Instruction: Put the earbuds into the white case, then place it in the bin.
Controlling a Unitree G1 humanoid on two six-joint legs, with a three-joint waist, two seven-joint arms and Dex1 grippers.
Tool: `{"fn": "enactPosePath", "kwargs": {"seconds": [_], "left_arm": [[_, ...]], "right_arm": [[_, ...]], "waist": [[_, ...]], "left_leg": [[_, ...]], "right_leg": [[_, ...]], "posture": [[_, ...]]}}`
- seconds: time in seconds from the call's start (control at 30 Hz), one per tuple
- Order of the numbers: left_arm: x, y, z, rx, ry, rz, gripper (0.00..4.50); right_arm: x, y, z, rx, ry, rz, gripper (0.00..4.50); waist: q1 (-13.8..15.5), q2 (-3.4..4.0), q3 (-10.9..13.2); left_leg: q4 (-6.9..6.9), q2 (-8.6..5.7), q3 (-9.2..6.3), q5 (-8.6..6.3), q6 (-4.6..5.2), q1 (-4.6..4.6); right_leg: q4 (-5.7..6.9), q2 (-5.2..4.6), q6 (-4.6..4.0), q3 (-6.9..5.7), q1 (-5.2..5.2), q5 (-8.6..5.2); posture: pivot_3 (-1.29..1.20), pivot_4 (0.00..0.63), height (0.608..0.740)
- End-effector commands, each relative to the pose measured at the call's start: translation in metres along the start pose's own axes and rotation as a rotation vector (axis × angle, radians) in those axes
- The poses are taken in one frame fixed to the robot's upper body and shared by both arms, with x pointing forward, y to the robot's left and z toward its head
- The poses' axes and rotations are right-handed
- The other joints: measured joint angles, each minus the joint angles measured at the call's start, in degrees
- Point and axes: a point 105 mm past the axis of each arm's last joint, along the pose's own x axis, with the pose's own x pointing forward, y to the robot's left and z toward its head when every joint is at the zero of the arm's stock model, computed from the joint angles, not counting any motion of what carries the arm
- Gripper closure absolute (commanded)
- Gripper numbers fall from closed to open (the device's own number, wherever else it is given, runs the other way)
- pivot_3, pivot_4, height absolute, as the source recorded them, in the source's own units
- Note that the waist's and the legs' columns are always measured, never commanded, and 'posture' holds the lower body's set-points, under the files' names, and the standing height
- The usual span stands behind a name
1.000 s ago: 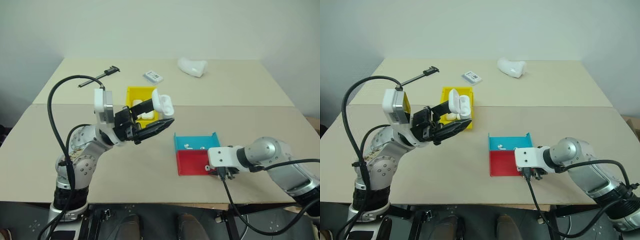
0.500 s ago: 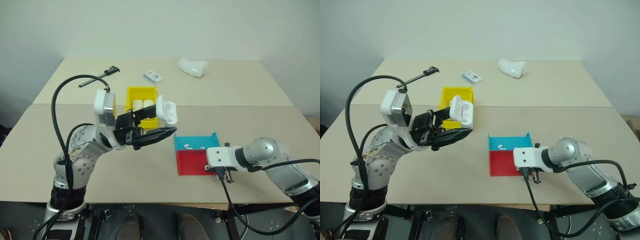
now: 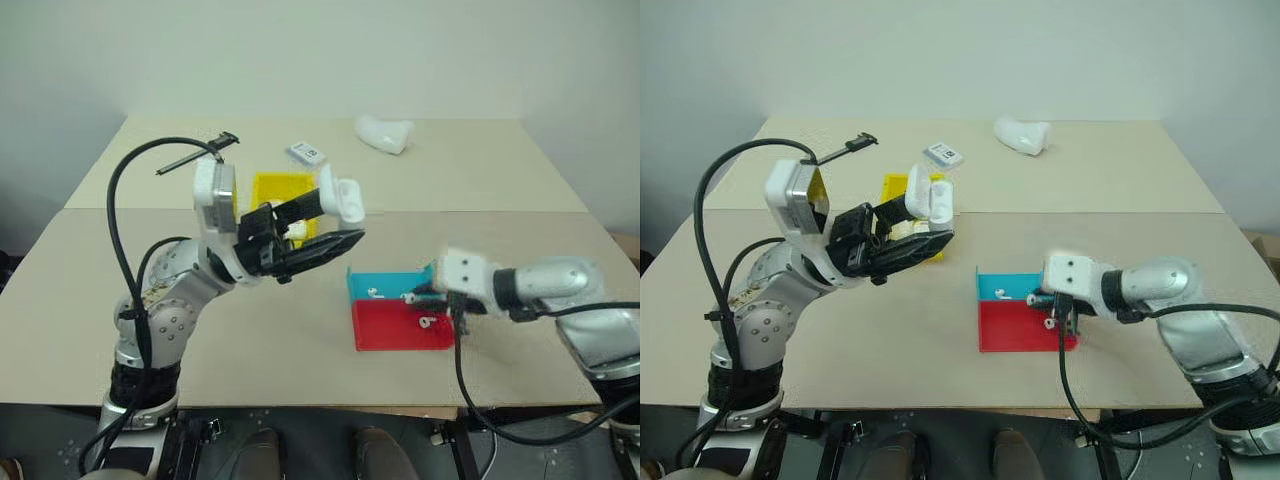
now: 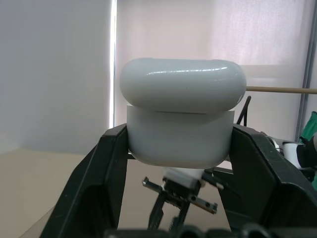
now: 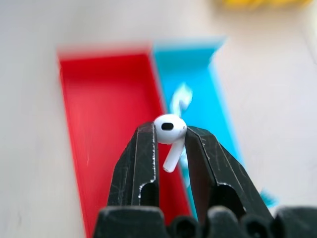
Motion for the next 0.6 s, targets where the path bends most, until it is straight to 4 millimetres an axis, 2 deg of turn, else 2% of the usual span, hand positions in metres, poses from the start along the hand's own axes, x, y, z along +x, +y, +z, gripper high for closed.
{"fn": "enactPosePath", "kwargs": {"seconds": [0.03, 0.17, 0.33, 0.43, 0.6], "left_arm": [[0.003, -0.012, 0.004, 0.042, -0.019, -0.057, 1.73], [0.003, -0.017, -0.004, 0.035, 0.003, -0.100, 1.73], [0.008, -0.020, -0.010, 0.012, 0.004, -0.135, 1.73], [0.013, -0.024, -0.012, -0.006, -0.002, -0.147, 1.73], [0.015, -0.025, -0.013, -0.015, 0.010, -0.164, 1.73]], "right_arm": [[-0.033, -0.015, 0.042, 0.068, -0.269, -0.109, 3.92], [-0.055, -0.006, 0.072, 0.167, -0.529, -0.102, 3.92], [-0.066, 0.000, 0.111, 0.214, -0.772, -0.112, 3.92], [-0.064, 0.005, 0.128, 0.228, -0.837, -0.113, 3.92], [-0.054, 0.019, 0.134, 0.207, -0.819, -0.088, 3.92]], "waist": [[0.1, 0.00, 0.0], [0.2, 0.00, 0.0], [-0.2, 0.02, 0.0], [-0.2, 0.05, 0.0], [-0.1, 0.05, 0.0]], "left_leg": [[0.00, -0.01, 0.00, 0.00, 0.00, 0.00], [0.00, -0.01, -0.02, 0.00, 0.01, -0.03], [-0.01, 0.01, -0.04, 0.00, 0.01, 0.03], [-0.03, 0.02, -0.07, 0.00, 0.01, 0.04], [-0.03, -0.01, -0.06, -0.01, 0.02, -0.05]], "right_leg": [[-0.01, -0.01, 0.00, 0.00, 0.00, 0.00], [-0.03, -0.03, 0.00, -0.02, 0.02, 0.00], [0.00, -0.01, 0.00, -0.02, 0.05, 0.00], [0.02, 0.03, -0.01, 0.00, 0.05, 0.00], [-0.03, -0.02, 0.01, 0.00, 0.00, 0.00]], "posture": [[0.00, 0.150, 0.740], [0.00, 0.150, 0.740], [0.00, 0.150, 0.740], [0.00, 0.150, 0.740], [0.00, 0.150, 0.740]]}}
